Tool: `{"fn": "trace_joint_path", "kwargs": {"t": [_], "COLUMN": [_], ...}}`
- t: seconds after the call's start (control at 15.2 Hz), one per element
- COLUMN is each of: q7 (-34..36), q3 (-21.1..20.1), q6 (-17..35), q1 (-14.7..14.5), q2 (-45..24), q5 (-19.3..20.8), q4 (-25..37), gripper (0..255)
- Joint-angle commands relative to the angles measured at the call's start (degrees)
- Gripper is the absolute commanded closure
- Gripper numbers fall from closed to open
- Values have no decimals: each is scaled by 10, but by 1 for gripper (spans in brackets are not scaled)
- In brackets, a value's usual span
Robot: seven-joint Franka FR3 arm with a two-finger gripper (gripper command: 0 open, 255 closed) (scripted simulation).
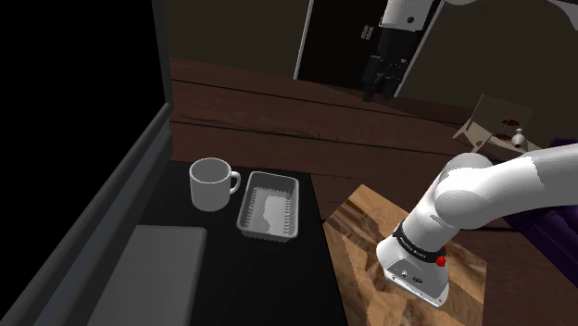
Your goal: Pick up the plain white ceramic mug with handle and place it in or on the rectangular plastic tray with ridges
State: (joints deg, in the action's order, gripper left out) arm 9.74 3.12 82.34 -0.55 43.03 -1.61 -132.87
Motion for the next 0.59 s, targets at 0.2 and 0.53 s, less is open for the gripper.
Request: {"fn": "trace_joint_path", "kwargs": {"t": [0.2,0.53], "q7": [38,98], "q3": [-33,-88], "q6": [37,100], "q1": [-11,-29], "q2": [-20,-69], "q5": [-24,-58], "q4": [-12,-17], "gripper": [0,0]}}
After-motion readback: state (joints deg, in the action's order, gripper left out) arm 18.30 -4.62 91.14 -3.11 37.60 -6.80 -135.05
